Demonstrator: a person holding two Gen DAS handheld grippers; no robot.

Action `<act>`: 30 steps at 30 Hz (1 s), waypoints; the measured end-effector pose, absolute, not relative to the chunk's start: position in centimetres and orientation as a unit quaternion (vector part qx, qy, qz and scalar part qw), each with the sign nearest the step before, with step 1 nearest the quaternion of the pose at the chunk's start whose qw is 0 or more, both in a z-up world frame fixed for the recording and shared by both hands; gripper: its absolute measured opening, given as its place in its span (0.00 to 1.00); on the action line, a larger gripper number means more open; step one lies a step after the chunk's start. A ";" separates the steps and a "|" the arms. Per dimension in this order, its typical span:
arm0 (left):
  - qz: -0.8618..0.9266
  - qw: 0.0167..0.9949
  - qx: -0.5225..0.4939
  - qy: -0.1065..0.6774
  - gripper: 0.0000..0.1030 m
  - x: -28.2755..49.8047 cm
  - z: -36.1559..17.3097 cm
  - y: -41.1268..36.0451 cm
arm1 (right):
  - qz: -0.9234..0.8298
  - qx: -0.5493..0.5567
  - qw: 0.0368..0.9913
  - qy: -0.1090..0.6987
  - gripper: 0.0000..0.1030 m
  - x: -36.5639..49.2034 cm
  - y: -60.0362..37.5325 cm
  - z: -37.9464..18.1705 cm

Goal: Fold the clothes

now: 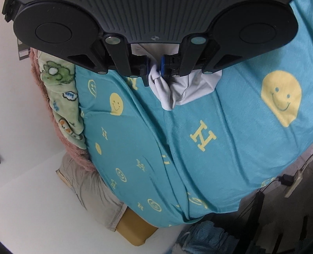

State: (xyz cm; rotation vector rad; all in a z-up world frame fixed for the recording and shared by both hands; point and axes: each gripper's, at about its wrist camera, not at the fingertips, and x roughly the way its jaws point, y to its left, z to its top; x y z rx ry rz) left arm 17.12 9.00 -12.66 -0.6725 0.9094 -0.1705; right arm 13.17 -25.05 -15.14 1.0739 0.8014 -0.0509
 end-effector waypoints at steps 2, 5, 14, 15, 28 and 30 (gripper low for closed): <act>-0.086 0.849 -0.303 0.423 0.12 17.3 -12.8 8.5 | -0.018 0.494 0.787 0.369 0.13 13.6 -25.1 -15.4; -0.092 0.857 -0.280 0.422 0.23 17.3 -13.0 7.9 | -0.008 0.488 0.788 0.375 0.17 14.0 -25.3 -15.7; -0.157 0.898 -0.162 0.377 0.83 14.0 -10.6 5.3 | 0.042 0.438 0.838 0.323 0.83 10.3 -24.1 -12.1; -0.159 0.903 -0.143 0.372 0.84 13.7 -10.5 4.8 | 0.044 0.417 0.849 0.320 0.83 9.9 -23.8 -11.7; -0.125 0.899 -0.049 0.416 0.85 16.6 -15.6 2.8 | 0.028 0.180 0.905 0.385 0.31 15.8 -19.9 -16.4; -0.127 0.900 -0.046 0.414 0.85 16.3 -15.6 2.9 | 0.029 0.165 0.909 0.383 0.31 15.5 -19.6 -16.2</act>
